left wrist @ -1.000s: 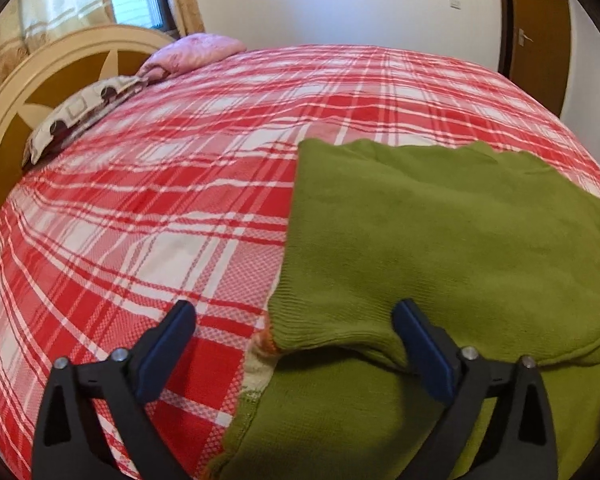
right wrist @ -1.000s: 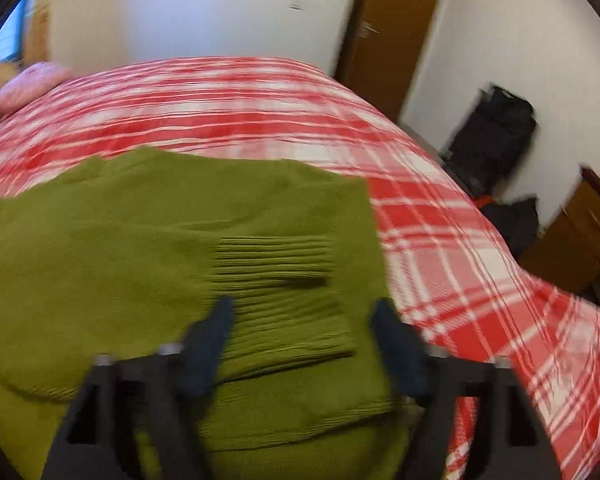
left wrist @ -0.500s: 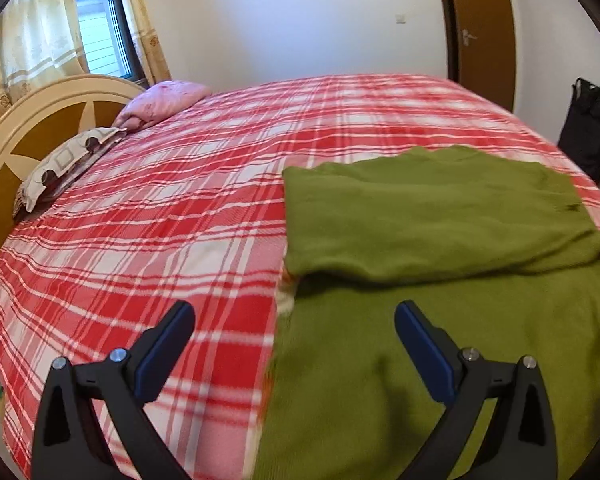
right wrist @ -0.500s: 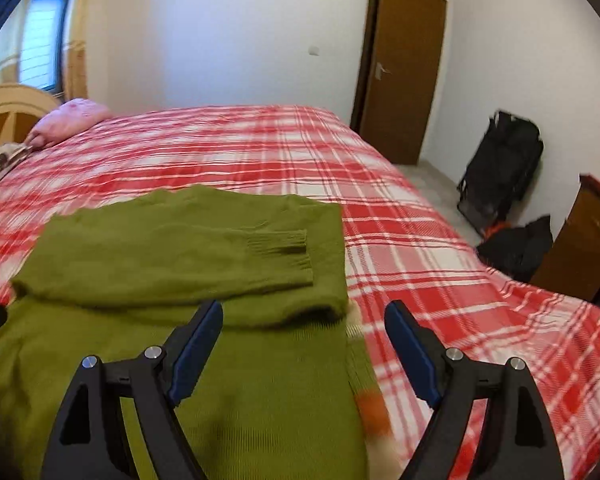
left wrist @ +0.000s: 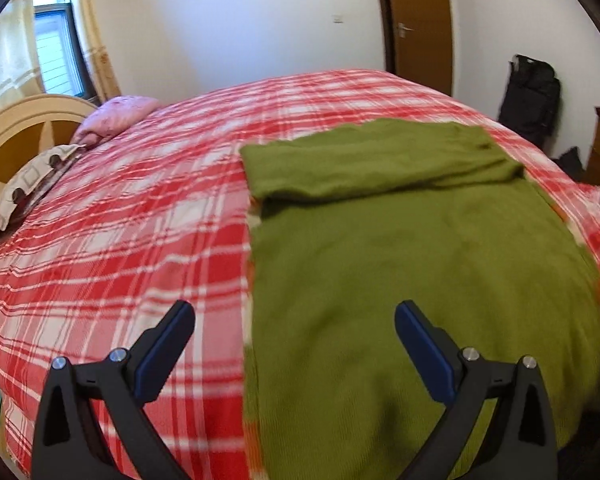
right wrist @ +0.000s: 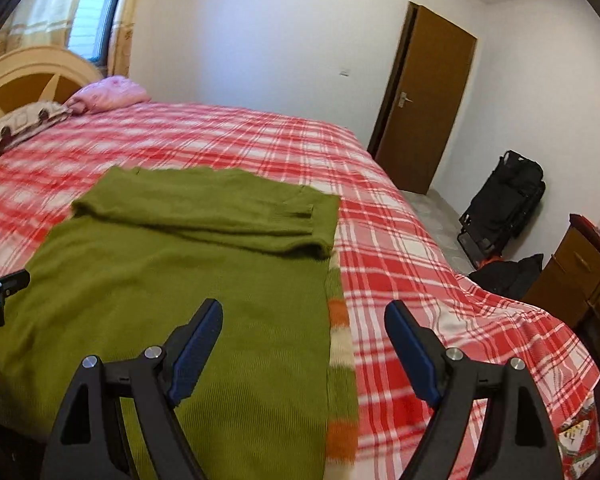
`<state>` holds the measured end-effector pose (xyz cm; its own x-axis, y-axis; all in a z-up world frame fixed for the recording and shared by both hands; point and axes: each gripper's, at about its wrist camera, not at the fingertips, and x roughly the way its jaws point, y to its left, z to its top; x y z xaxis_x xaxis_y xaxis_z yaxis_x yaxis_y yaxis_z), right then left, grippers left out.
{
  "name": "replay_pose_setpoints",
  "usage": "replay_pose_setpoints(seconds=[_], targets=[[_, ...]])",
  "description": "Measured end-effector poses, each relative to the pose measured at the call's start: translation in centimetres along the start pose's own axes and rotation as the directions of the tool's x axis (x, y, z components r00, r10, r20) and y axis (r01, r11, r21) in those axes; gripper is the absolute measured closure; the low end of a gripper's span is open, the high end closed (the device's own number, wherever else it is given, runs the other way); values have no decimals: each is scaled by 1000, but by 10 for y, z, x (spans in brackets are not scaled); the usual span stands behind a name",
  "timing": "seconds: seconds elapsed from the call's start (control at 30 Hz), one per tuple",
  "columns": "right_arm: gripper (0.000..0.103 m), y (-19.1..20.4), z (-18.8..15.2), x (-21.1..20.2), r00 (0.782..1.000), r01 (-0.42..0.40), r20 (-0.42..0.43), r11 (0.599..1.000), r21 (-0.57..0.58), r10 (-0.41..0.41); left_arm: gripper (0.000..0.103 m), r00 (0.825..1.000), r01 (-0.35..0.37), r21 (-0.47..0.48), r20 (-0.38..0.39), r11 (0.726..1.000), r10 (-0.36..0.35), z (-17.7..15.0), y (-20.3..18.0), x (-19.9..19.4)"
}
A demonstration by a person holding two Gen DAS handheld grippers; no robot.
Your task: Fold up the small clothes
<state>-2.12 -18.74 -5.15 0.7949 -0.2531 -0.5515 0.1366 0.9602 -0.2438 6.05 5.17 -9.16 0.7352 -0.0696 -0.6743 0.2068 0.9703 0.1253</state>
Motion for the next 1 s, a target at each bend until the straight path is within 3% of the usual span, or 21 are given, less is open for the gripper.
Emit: replay_pose_setpoints(seconds=[0.17,0.37,0.57,0.67,0.77,0.9,1.0], targets=[[19,0,-23,-7,997,-49,-68,999,-5,48,1,998,57,61,-15,997,-57,-26,-7,-23],[20,-11,-53,-14,965,-160,-200,984,76,173,0,988,141,73,-72,987,-135,-60,-6,-40],[20,-25,-86,-31,883,-299,-302,926,230,360,1,961,232,-65,-137,970,-239,-94,14,-47],[25,-22,-99,-32,854,-328,-327,907,262,404,1,943,269,-126,-166,955,-287,-104,19,-44],[26,-10,-109,-26,818,-357,-369,892,278,442,2,938,275,-133,-179,952,-296,-106,17,-41],[26,4,-119,-17,807,-336,-421,909,247,413,2,923,311,-137,-191,941,-333,-110,16,-40],[26,-1,-125,-11,796,-316,-436,902,293,420,2,913,327,-128,-213,936,-348,-115,14,-37]])
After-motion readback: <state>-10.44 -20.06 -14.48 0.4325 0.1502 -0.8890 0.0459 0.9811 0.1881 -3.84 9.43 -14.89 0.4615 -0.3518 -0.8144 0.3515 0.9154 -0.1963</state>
